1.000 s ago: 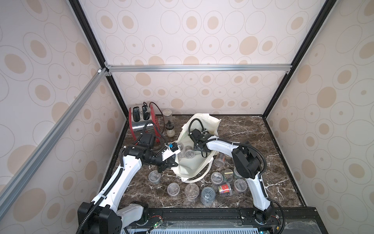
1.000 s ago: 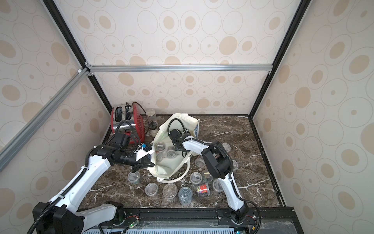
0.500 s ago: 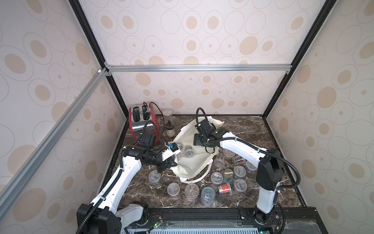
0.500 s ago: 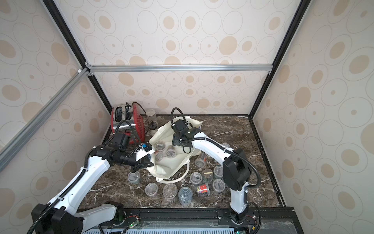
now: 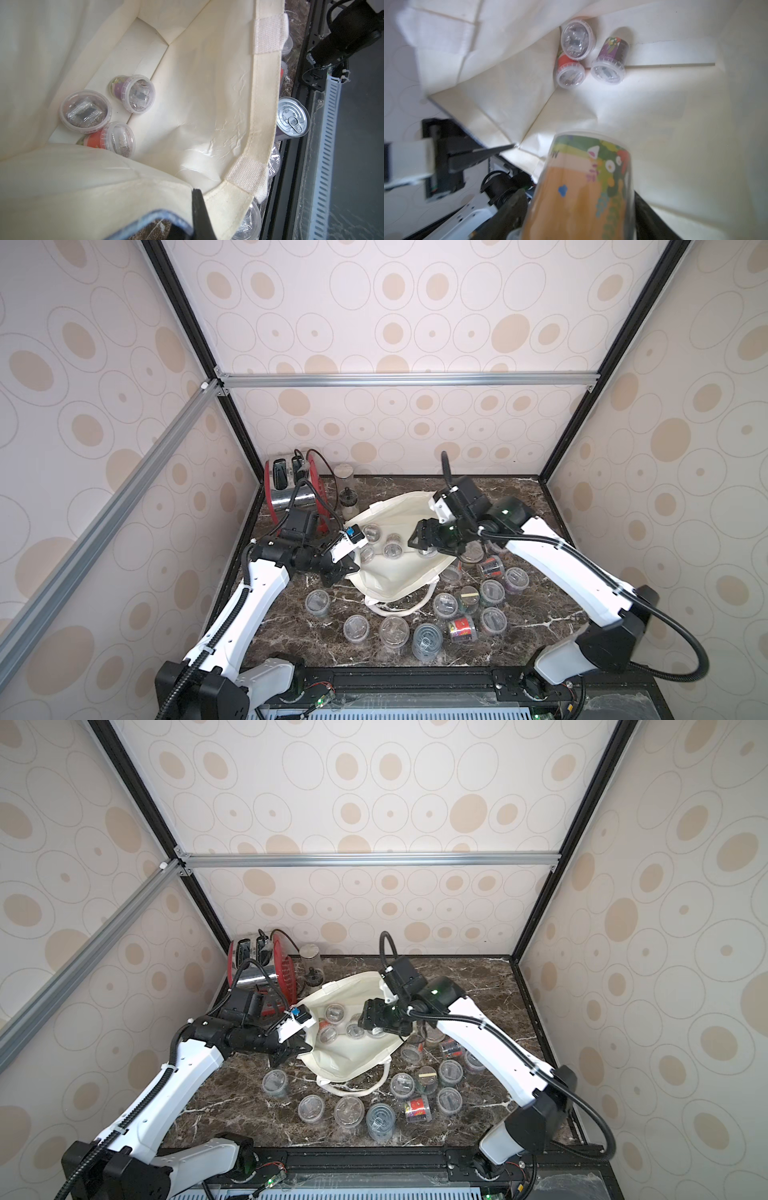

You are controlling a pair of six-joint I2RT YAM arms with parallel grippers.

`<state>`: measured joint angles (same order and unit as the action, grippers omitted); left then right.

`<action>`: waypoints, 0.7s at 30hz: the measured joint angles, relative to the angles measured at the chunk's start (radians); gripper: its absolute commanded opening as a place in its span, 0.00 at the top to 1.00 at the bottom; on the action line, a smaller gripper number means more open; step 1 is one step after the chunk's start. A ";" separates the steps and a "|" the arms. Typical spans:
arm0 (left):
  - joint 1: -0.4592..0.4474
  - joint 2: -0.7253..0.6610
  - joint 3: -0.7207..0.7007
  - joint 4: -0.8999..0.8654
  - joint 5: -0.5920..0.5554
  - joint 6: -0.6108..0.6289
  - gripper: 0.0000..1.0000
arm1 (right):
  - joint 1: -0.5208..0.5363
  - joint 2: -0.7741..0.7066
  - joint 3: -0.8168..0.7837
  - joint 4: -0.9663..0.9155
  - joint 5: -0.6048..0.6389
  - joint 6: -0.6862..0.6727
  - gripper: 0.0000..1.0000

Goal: Take out the seed jars from the canvas bag
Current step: Place the seed jar at the center of the board.

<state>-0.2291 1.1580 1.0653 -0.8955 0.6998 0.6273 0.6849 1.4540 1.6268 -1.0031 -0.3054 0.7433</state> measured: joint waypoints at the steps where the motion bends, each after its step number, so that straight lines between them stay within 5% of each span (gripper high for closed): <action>1: 0.000 0.004 0.004 0.003 -0.003 -0.005 1.00 | -0.025 -0.041 0.000 -0.023 -0.026 0.000 0.25; 6: 0.000 0.029 0.023 0.013 -0.007 -0.022 1.00 | -0.219 -0.195 -0.001 -0.149 -0.109 -0.031 0.26; 12: 0.000 0.051 0.045 0.013 -0.005 -0.029 1.00 | -0.587 -0.276 -0.080 -0.276 -0.161 -0.153 0.25; 21: 0.000 0.071 0.087 -0.013 -0.002 -0.029 1.00 | -0.878 -0.096 -0.284 -0.163 -0.186 -0.233 0.27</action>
<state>-0.2291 1.2289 1.1526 -0.9085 0.6983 0.5983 -0.1932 1.3582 1.3426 -1.1656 -0.4915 0.5106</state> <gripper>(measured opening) 0.047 0.735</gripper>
